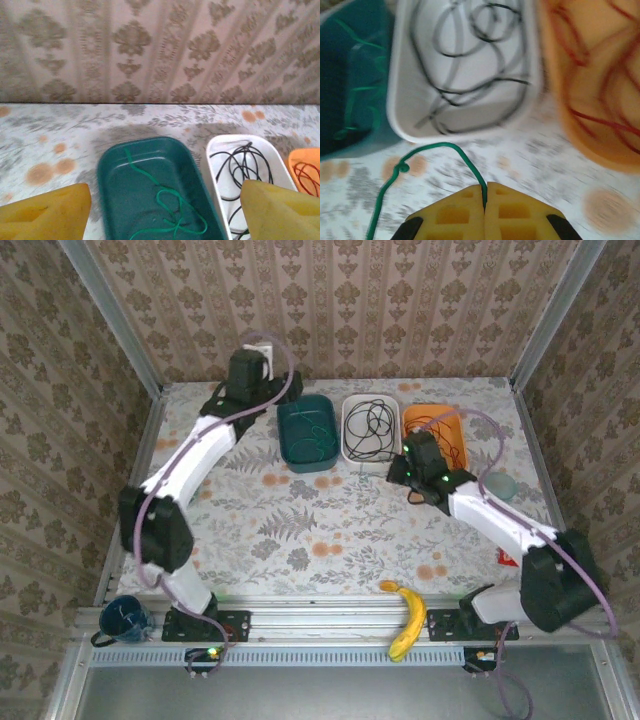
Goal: Untangle the cables
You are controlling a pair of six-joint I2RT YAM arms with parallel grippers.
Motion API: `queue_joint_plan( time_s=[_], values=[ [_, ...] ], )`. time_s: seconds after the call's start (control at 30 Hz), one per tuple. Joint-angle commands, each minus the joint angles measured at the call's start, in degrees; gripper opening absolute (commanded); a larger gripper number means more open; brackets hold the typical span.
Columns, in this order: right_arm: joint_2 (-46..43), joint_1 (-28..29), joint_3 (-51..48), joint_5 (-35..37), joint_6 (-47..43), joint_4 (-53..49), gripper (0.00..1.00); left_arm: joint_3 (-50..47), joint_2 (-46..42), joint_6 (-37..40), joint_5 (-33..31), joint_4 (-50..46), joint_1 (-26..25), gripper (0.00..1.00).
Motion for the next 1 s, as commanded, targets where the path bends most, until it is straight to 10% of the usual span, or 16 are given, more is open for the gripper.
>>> queue_joint_plan(
  time_s=[0.0, 0.27, 0.43, 0.87, 0.97],
  values=[
    [8.9, 1.8, 8.7, -5.9, -2.5, 1.1, 0.07, -13.7, -5.1, -5.8, -11.0, 0.8, 0.6, 0.79],
    [33.4, 2.8, 36.0, -12.3, -4.4, -5.6, 0.08, -37.0, -20.0, -17.0, -17.5, -2.0, 1.1, 0.79],
    [37.9, 2.9, 43.8, -12.9, -5.1, -7.1, 0.38, -39.4, -23.0, -19.1, -20.4, -4.1, 1.3, 0.79],
    [0.1, 0.1, 0.8, 10.5, -9.0, 12.6, 0.5, -40.0, -27.6, -8.5, -40.7, -5.3, 1.1, 1.0],
    [-13.2, 0.0, -13.9, 22.2, -15.5, 19.5, 0.85, -46.1, -32.1, 1.6, -46.5, 2.8, 1.5, 1.0]
  ],
)
